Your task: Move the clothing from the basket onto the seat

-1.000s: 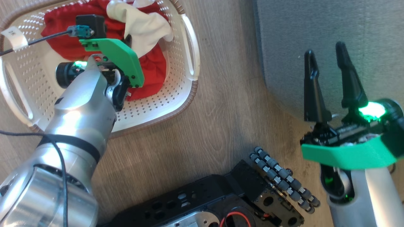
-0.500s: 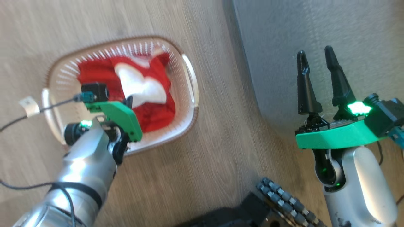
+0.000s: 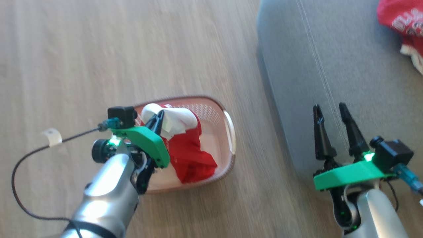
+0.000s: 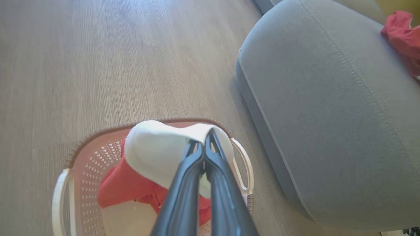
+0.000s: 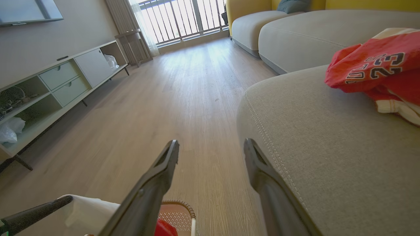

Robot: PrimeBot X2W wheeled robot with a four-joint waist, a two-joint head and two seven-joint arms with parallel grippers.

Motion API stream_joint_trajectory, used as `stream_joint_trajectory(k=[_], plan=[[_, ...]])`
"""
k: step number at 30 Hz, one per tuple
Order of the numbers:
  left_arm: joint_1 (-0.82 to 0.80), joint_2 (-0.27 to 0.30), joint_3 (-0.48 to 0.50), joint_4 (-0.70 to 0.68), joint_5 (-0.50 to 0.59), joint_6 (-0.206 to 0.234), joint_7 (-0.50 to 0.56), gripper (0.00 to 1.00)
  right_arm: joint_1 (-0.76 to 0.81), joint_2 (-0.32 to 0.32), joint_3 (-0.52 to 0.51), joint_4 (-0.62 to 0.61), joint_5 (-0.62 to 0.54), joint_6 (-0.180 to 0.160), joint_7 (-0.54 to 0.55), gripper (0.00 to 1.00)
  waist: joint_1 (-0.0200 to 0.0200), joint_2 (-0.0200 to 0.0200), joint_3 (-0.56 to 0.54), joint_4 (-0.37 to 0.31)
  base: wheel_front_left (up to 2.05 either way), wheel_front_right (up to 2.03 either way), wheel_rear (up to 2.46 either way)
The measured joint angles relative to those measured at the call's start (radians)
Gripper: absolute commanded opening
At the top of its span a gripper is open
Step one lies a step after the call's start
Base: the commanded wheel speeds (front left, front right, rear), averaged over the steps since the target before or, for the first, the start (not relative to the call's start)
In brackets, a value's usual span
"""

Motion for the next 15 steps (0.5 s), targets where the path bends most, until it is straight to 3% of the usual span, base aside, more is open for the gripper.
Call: stream_joint_trajectory(k=[5,15], plan=[[0.113,-0.003,0.089,-0.162,0.161,0.015,0.000,0.00,0.044,0.000,0.004,0.034,-0.002,0.000,0.000,1.00,0.0000,0.0000,-0.117,0.054,0.00,0.00,0.00],[0.255,-0.026,0.287,-0.466,0.336,0.002,0.000,0.00,0.134,0.000,0.004,0.060,0.002,0.000,0.000,1.00,-0.0001,-0.0001,-0.321,0.145,0.00,0.00,0.00]])
